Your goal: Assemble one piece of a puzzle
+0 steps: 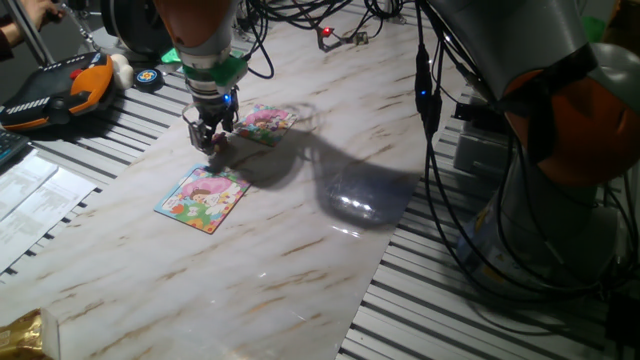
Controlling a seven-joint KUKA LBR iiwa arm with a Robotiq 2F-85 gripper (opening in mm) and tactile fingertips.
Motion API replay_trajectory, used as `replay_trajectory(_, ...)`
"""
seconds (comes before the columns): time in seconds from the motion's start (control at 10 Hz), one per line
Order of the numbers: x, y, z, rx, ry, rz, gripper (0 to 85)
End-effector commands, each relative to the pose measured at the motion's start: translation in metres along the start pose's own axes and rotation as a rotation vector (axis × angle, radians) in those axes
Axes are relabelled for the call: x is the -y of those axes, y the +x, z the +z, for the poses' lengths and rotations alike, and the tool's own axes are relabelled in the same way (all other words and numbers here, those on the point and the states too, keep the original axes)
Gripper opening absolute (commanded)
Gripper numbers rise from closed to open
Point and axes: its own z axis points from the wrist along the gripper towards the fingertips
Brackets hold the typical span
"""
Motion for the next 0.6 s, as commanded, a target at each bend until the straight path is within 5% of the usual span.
replay_trajectory(0.0,-0.0001,-0.0004,0.0001,0.000,0.000,0.004,76.0)
replay_trajectory(0.5,-0.0002,-0.0009,0.0050,0.002,0.000,0.010,74.0)
